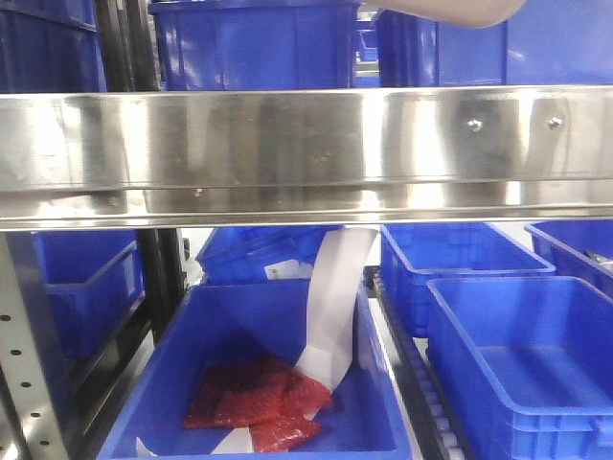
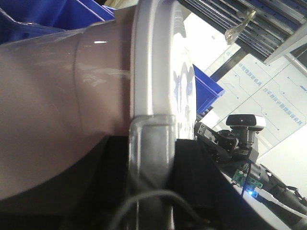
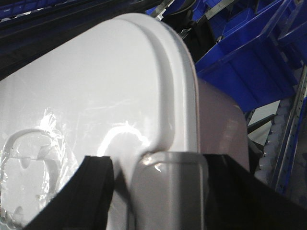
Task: Grab white bin and place on right shelf
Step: 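Hold the bin with both grippers while driving up to the steel shelf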
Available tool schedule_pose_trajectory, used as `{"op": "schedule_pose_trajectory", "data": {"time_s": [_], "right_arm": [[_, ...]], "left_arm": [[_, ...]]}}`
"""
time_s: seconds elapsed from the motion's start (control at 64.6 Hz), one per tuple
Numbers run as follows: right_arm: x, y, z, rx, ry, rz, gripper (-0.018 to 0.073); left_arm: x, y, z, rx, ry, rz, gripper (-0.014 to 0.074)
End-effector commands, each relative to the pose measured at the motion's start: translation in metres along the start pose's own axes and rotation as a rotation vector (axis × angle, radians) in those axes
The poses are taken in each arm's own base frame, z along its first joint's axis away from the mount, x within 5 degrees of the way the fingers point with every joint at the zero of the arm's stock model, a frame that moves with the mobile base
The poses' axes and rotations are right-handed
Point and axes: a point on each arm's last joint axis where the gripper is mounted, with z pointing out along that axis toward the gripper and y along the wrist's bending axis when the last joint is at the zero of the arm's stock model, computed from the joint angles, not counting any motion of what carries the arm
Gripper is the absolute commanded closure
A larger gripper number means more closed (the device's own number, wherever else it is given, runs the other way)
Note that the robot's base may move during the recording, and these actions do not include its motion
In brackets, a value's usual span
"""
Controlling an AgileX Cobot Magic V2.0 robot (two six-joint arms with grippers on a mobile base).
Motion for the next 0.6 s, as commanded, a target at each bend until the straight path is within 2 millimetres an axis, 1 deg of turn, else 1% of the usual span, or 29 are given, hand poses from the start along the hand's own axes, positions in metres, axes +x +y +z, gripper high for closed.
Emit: {"op": "schedule_pose_trajectory", "data": {"time_s": [0.0, 0.588], "right_arm": [[-0.0103, 0.0327, -0.0029, -0.166, -0.046, -0.029, 0.0503], [-0.0103, 0.0327, -0.0029, -0.166, -0.046, -0.029, 0.0503]], "left_arm": [[0.0054, -0.0553, -0.0056, 0.297, 0.078, 0.006, 0.0722], [0.0054, -0.0553, -0.0056, 0.297, 0.078, 0.006, 0.0722]]}}
